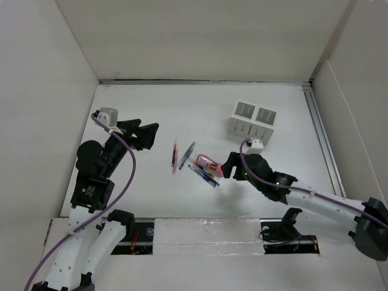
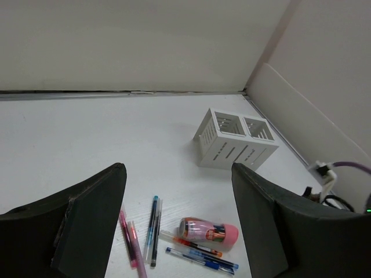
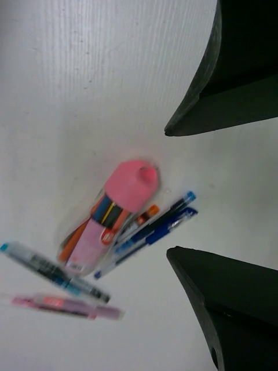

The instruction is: Organize the desk

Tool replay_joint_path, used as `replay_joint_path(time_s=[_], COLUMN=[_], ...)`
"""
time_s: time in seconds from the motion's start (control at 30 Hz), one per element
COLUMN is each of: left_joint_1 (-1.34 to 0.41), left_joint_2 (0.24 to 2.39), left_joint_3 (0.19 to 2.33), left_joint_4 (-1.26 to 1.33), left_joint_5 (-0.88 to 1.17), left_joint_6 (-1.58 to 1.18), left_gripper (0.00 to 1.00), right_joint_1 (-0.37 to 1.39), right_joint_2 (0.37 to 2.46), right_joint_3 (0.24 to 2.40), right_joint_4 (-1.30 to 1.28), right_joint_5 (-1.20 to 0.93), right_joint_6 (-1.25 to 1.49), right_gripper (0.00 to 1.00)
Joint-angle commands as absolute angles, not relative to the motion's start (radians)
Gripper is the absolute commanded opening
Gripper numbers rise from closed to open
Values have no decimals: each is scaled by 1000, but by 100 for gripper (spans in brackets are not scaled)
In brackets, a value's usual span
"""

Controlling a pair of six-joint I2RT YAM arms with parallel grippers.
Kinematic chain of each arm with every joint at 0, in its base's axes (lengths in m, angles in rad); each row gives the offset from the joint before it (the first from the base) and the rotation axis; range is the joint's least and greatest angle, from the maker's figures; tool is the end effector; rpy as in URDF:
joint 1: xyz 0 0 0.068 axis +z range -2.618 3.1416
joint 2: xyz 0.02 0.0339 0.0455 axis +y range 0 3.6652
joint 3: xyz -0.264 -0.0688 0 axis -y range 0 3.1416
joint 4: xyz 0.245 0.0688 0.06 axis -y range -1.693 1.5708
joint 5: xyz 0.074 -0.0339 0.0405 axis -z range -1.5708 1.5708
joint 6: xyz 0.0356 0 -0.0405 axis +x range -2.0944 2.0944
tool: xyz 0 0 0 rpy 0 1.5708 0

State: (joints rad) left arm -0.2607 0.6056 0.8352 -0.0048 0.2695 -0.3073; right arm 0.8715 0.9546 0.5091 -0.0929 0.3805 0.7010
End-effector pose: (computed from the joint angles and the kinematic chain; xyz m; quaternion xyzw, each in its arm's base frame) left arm 0.1265 -0.0436 0.4021 0.0906 0.6200 -0.2975 0.7204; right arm 0.1429 0.1494 0.2226 0.0203 0.8589 0.2268 0.4588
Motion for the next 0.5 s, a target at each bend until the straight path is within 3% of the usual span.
replay_joint_path(time_s=[0.0,0.17,0.47], left_joint_1=[-262,-262,-262], left_joint_2=[588,580,572], left_joint_3=[839,839,838], left_joint_4=[38,32,38], left_joint_5=[278,270,279], left_joint_6=[-301,-298,-296], left_gripper=[69,70,69], right_joint_1=[867,877,890], right_joint_2=[1109,1378,1451], right_joint_3=[570,650,727], right_joint_4=[-61,-61,-55], right_joint_5=[298,258,399], right_joint_6=[674,631,606], right_gripper=[83,88,89])
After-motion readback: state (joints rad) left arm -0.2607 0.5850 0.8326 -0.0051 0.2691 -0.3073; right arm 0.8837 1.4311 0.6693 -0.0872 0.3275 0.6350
